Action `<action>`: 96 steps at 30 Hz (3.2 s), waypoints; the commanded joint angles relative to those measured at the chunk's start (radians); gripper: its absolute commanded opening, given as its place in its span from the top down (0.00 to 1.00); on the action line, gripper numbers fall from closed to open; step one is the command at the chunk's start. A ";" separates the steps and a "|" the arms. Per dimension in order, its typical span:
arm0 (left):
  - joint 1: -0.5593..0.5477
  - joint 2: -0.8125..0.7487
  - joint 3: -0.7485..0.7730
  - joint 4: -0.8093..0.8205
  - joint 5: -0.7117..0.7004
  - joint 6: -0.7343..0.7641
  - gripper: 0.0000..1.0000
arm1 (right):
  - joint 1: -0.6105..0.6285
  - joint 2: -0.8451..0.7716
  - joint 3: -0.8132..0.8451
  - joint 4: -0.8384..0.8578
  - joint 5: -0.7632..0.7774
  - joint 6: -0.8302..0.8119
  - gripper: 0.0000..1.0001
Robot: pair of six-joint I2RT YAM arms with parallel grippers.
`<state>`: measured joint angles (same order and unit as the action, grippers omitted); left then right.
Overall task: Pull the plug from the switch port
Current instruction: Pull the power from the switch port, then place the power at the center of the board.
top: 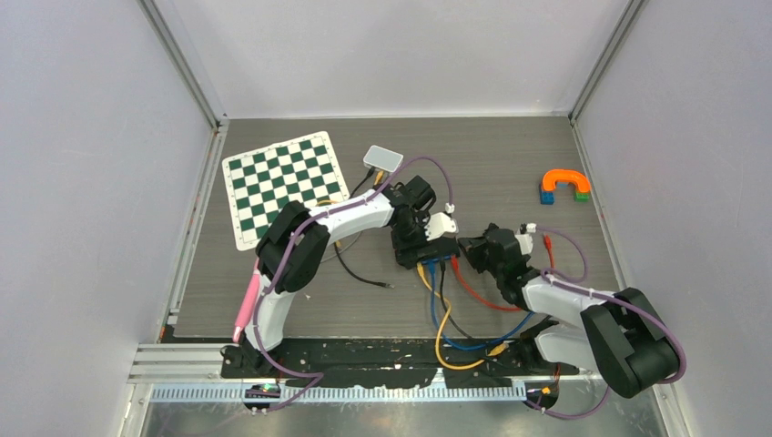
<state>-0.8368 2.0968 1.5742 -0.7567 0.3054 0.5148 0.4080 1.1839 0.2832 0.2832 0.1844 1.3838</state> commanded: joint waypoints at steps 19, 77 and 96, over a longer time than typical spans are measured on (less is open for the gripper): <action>-0.007 -0.002 -0.106 -0.081 0.050 0.012 0.44 | -0.134 0.045 -0.152 0.364 -0.138 0.079 0.95; -0.008 -0.010 -0.107 -0.116 0.104 -0.006 0.53 | -0.327 -0.178 -0.145 0.248 -0.258 -0.053 0.95; -0.016 -0.073 -0.092 -0.055 0.079 -0.045 0.00 | -0.367 -0.104 0.254 -0.401 -0.163 -0.732 0.90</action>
<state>-0.8490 2.0525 1.5120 -0.7677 0.3927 0.4988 0.0513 0.9993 0.4572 -0.0006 0.0589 0.8726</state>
